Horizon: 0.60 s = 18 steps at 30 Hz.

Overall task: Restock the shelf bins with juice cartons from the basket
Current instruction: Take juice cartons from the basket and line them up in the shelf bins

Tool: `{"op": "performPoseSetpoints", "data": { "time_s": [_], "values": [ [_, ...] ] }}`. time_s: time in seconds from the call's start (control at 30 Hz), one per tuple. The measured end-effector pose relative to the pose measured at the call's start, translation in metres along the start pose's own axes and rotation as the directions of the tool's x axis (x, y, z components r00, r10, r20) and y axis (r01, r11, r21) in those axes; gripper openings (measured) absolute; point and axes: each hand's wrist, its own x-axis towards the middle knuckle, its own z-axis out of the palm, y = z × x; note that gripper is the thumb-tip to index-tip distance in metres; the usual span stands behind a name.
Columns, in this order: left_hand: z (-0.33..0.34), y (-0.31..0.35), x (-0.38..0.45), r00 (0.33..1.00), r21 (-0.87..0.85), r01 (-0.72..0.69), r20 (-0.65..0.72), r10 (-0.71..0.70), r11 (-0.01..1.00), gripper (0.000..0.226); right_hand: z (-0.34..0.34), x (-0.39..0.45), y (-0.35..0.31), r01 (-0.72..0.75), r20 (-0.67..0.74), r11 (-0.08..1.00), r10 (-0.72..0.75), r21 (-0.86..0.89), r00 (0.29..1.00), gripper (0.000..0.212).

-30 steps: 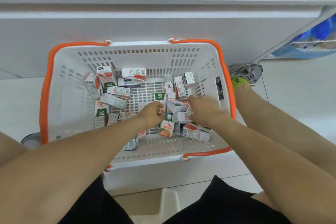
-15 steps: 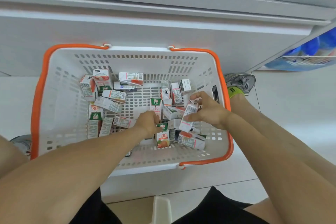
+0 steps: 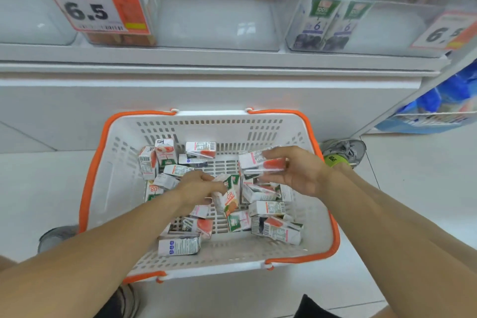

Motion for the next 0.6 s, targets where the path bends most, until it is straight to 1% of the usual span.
{"op": "performPoseSetpoints", "data": {
  "time_s": [0.03,0.07,0.1,0.13,0.2,0.27,0.3,0.37,0.4,0.5,0.57,0.6],
  "values": [
    [-0.008,0.012,-0.01,0.998,-0.18,0.001,0.059,0.009,0.984,0.027,0.01,-0.004,-0.006,0.035,0.0,0.998,-0.035,0.054,0.999,0.02],
    [-0.017,0.025,-0.022,0.993,-0.325,0.0,0.113,0.039,0.946,0.021,0.02,-0.009,-0.012,0.08,-0.006,0.993,-0.079,0.087,0.997,0.017],
    [-0.025,0.039,-0.035,0.986,-0.433,-0.009,0.146,0.079,0.901,0.016,0.03,-0.013,-0.017,0.131,-0.019,0.985,-0.13,0.11,0.991,0.015],
    [-0.033,0.055,-0.049,0.979,-0.515,-0.029,0.157,0.127,0.857,0.015,0.041,-0.018,-0.023,0.196,-0.033,0.972,-0.194,0.132,0.981,0.017],
    [-0.05,0.086,-0.077,0.967,-0.613,-0.091,0.132,0.216,0.785,0.024,0.062,-0.031,-0.035,0.346,-0.074,0.911,-0.338,0.225,0.938,0.034],
    [-0.067,0.115,-0.105,0.953,-0.599,-0.154,0.121,0.278,0.786,0.034,0.084,-0.051,-0.051,0.485,-0.102,0.819,-0.478,0.308,0.872,0.045],
    [-0.075,0.129,-0.118,0.945,-0.572,-0.184,0.121,0.304,0.8,0.039,0.096,-0.061,-0.06,0.547,-0.091,0.767,-0.552,0.335,0.829,0.049],
    [-0.091,0.153,-0.141,0.932,-0.518,-0.241,0.113,0.345,0.821,0.048,0.12,-0.079,-0.076,0.638,-0.026,0.681,-0.676,0.36,0.736,0.055],
    [-0.097,0.164,-0.153,0.925,-0.487,-0.272,0.106,0.365,0.83,0.048,0.132,-0.084,-0.083,0.67,0.005,0.654,-0.717,0.351,0.697,0.056],
    [-0.113,0.184,-0.184,0.895,-0.336,-0.37,0.124,0.43,0.866,0.052,0.162,-0.09,-0.09,0.748,0.109,0.608,-0.79,0.268,0.603,0.059],
    [-0.124,0.187,-0.197,0.88,-0.19,-0.429,0.134,0.456,0.883,0.047,0.178,-0.089,-0.085,0.771,0.191,0.599,-0.8,0.215,0.568,0.059],
    [-0.13,0.184,-0.199,0.879,-0.136,-0.445,0.123,0.461,0.885,0.041,0.184,-0.088,-0.082,0.772,0.238,0.607,-0.791,0.187,0.564,0.062]
  ]
}}
